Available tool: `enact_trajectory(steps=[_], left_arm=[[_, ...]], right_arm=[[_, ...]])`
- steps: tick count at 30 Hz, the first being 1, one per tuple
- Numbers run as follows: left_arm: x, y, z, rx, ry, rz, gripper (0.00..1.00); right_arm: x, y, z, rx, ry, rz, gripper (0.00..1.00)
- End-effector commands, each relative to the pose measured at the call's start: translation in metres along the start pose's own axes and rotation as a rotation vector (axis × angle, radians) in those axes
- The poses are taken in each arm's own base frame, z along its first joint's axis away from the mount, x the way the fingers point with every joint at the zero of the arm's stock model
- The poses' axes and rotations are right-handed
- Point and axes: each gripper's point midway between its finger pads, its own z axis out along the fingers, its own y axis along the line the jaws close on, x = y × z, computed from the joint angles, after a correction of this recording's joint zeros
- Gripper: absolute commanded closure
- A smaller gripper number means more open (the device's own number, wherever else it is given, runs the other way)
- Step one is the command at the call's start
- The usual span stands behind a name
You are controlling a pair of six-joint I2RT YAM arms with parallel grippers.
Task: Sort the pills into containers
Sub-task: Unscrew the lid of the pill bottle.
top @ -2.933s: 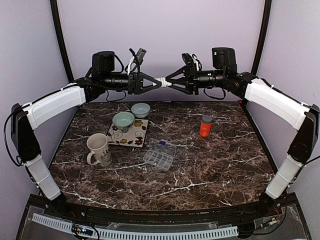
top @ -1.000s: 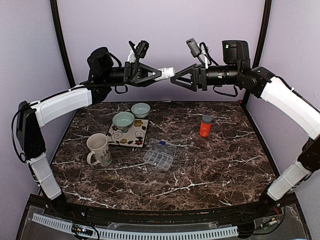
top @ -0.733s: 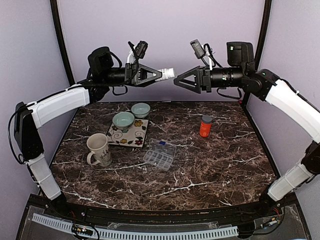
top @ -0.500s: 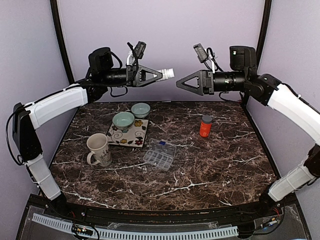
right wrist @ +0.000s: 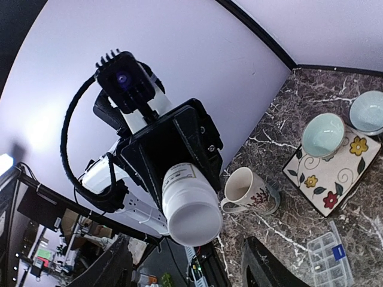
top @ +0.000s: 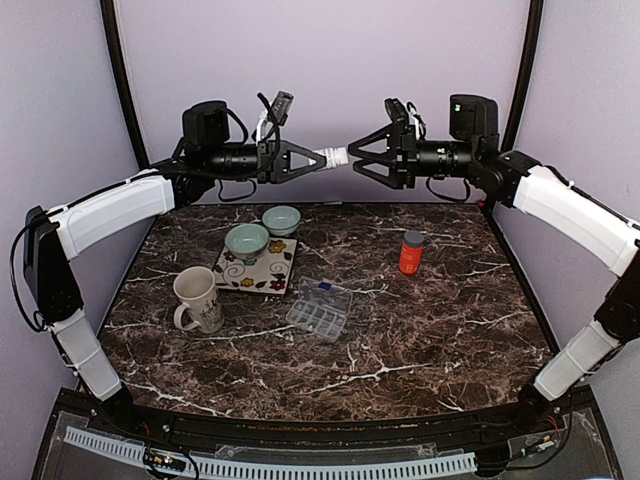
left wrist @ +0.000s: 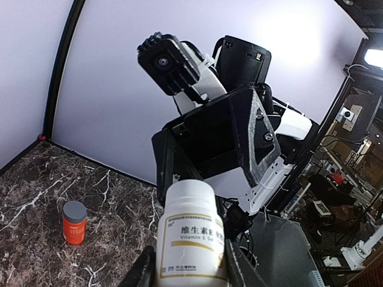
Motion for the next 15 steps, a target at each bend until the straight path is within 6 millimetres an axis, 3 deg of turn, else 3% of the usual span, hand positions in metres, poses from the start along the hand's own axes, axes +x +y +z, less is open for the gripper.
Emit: enact_trajectory(steps=[1,15], left_arm=[[-0.0114,-0.0234,-0.0077,-0.006,-0.013,0.094,1.00],[-0.0075,-0.0182,-0.0047,-0.029,0.012,0.109,1.00]], right_arm=[[-0.0115,0.0108,0.0028,-0.056,-0.011,0.073,0.38],[-0.0123,0.0012,0.0093,-0.051,-0.009,0.114,0.42]])
